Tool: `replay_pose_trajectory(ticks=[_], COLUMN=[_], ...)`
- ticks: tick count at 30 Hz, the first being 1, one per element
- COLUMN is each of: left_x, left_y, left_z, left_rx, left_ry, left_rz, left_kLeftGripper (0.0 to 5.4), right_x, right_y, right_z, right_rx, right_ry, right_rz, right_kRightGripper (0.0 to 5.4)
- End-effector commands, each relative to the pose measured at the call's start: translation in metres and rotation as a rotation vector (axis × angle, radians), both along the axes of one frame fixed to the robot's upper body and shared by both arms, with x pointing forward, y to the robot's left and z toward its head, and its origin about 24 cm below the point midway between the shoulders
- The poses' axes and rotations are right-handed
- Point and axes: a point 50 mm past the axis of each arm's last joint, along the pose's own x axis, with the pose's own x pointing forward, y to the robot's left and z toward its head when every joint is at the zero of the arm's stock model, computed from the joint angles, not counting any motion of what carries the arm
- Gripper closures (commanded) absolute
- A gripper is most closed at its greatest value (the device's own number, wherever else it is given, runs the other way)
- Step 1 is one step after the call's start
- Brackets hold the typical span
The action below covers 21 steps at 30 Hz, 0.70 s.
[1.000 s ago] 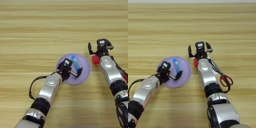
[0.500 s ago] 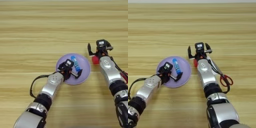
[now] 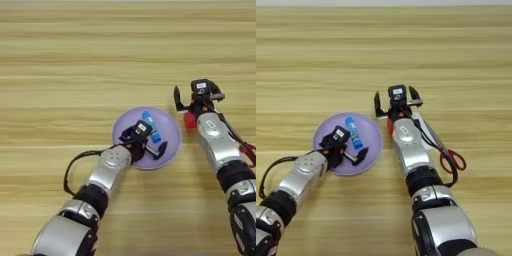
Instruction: Move the objects on the table
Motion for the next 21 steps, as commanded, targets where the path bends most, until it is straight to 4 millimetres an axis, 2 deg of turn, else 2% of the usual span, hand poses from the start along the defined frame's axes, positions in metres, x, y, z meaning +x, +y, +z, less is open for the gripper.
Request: replay_pose_trajectory(ticks=[1, 21], left_x=[0.0047, 0.0129], left_y=[-0.0012, 0.0032], left_z=[0.0040, -0.0010], left_rx=[0.001, 0.044], left_ry=[-0.022, 0.005], left_rz=[-0.004, 0.060], left_kLeftGripper=[0.00, 0.00], right_x=[0.0034, 0.0024], right_y=[0.0026, 0.0028], right_z=[0.0072, 0.0066], right_rx=[0.005, 0.005], right_ry=[-0.017, -0.014], right_rz=[0.002, 0.007], right_kRightGripper=[0.04, 0.04])
